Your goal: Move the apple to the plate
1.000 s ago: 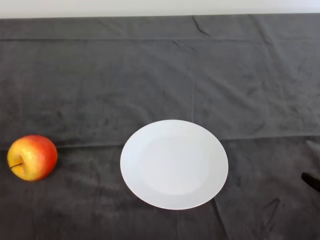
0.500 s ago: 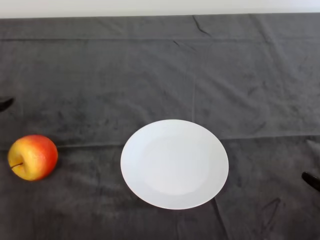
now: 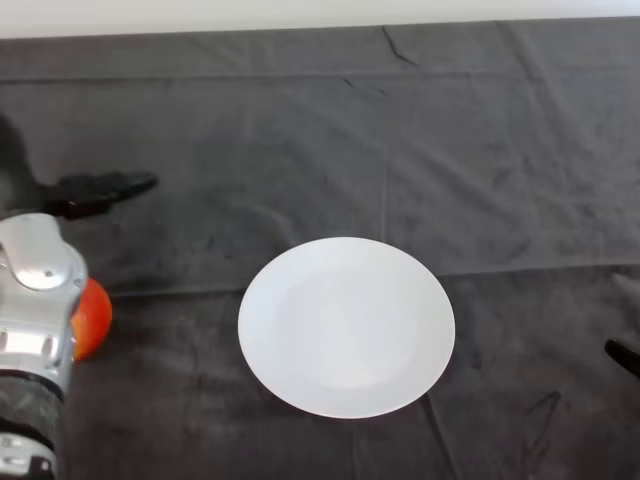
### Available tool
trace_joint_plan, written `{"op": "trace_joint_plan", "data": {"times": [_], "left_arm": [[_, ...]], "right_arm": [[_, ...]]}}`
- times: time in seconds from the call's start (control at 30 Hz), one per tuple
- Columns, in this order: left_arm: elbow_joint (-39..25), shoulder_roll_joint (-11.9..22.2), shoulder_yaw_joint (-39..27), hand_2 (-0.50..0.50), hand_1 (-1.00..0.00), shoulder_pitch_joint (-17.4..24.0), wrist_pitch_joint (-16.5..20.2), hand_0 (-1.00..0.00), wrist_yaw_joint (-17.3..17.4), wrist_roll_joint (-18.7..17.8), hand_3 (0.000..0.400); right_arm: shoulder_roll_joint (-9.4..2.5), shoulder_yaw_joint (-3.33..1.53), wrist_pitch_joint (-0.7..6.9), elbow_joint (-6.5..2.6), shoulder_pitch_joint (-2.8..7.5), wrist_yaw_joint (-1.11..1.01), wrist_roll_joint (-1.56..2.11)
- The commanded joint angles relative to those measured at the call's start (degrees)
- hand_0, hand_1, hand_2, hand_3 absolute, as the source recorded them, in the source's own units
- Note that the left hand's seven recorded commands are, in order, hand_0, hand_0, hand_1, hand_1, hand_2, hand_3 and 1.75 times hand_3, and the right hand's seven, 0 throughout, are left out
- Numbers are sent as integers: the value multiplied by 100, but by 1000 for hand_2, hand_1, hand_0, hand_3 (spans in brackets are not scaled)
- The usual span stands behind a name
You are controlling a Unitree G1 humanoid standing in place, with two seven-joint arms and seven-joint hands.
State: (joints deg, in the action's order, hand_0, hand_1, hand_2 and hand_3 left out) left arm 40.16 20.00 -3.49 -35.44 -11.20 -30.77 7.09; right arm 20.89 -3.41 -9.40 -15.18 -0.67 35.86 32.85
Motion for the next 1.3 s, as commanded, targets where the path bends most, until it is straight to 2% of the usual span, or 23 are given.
{"op": "trace_joint_plan", "data": {"times": [0.03, 0.2, 0.43, 0.7, 0.93, 1.3], "left_arm": [[-378, -80, 191, 0, 0, 414, 175, 0, 187, 150, 0], [-884, 6, 542, 0, 0, 692, 576, 0, 581, 342, 0], [-1521, 256, 1161, 0, 0, 1100, 1229, 0, 1081, 927, 0], [-2041, 656, 1657, 0, 0, 1297, 1880, 0, 1798, 1526, 0], [-2447, 950, 1873, 0, 0, 1429, 2267, 0, 2311, 1901, 0], [-3077, 1297, 2028, 0, 0, 1598, 2779, 0, 2842, 2447, 0]], "right_arm": [[-125, 16, 267, -235, 159, -39, 173], [-140, 40, 281, -230, 161, -54, 151], [-163, 76, 302, -222, 164, -77, 119], [-180, 103, 320, -215, 166, -94, 94], [-187, 115, 328, -212, 167, -102, 83], [-189, 118, 332, -211, 167, -104, 81]]}}
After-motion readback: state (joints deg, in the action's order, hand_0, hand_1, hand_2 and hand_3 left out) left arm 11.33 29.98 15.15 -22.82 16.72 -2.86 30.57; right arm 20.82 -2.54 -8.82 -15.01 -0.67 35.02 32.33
